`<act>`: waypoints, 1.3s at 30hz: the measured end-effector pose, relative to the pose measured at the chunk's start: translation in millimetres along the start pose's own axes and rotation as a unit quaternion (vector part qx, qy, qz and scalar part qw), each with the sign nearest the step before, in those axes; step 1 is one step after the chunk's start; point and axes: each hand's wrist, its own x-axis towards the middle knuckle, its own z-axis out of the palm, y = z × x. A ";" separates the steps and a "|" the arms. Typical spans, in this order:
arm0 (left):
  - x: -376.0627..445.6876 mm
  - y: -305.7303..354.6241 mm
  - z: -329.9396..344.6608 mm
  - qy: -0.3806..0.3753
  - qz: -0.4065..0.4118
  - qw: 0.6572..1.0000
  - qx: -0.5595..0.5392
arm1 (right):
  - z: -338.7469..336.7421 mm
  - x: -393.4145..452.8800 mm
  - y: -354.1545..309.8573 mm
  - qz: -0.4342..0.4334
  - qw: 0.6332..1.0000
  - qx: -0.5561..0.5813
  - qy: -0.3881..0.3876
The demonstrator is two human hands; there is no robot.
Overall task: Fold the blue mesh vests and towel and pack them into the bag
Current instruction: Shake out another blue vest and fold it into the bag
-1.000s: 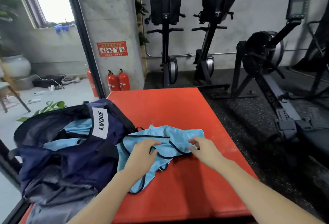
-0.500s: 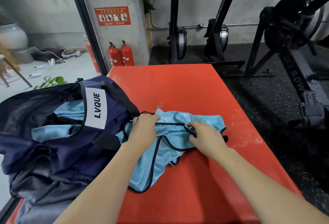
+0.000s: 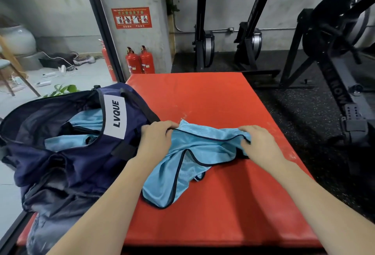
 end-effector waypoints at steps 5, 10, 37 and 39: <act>-9.6 -0.2 -6.3 -0.023 0.008 0.996 0.083 | 23.4 -33.5 -62.9 -0.102 0.991 0.054 -0.070; -24.1 15.3 -2.3 -0.064 -0.001 0.997 -0.045 | 47.0 -39.0 -89.4 -0.082 0.993 0.028 -0.081; -70.6 23.0 -39.7 0.011 0.022 0.998 -0.053 | -70.5 -59.0 50.6 -0.066 0.981 0.150 0.106; -79.1 21.7 -45.1 0.018 0.015 0.998 -0.066 | -72.5 -66.3 56.9 -0.077 0.981 0.134 0.114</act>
